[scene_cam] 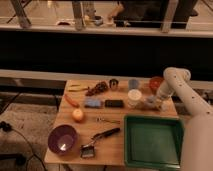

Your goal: Place towel in table surface

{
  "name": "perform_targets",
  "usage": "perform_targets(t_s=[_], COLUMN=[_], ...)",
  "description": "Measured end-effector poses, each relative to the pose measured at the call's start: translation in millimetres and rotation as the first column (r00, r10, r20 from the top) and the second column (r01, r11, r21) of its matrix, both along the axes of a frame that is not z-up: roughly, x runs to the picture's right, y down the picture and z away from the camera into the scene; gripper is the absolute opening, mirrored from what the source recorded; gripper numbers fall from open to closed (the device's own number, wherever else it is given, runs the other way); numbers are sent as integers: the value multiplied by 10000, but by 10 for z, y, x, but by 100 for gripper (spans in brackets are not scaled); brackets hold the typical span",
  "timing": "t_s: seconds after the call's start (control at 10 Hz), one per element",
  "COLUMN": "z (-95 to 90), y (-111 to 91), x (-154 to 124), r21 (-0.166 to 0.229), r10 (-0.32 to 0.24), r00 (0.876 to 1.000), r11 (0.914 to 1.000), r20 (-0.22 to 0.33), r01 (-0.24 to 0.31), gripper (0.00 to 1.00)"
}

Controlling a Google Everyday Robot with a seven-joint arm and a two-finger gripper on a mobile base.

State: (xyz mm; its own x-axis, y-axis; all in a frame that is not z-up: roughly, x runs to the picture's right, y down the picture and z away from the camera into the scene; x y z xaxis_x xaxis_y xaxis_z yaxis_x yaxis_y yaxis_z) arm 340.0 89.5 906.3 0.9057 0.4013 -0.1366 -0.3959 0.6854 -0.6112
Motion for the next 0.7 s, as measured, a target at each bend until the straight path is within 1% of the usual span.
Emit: perform_targets(t_s=[0.1,0.2,0.4,0.5,0.7], z=[-75,-113,-124,-163,-199], y=[-17,-28,-25,-15,6], x=[44,29,-34,8,79], r21=[24,22,87,151,247], r10=[22,54,44,45,65], r00=[10000,10000,9998,9998,10000], r11=[10000,10000,10000,9999,9997], r20=[-27,39,210,171,59], r01=[-22,-54,-46,-48,-67], gripper=[5,5,5,8,26])
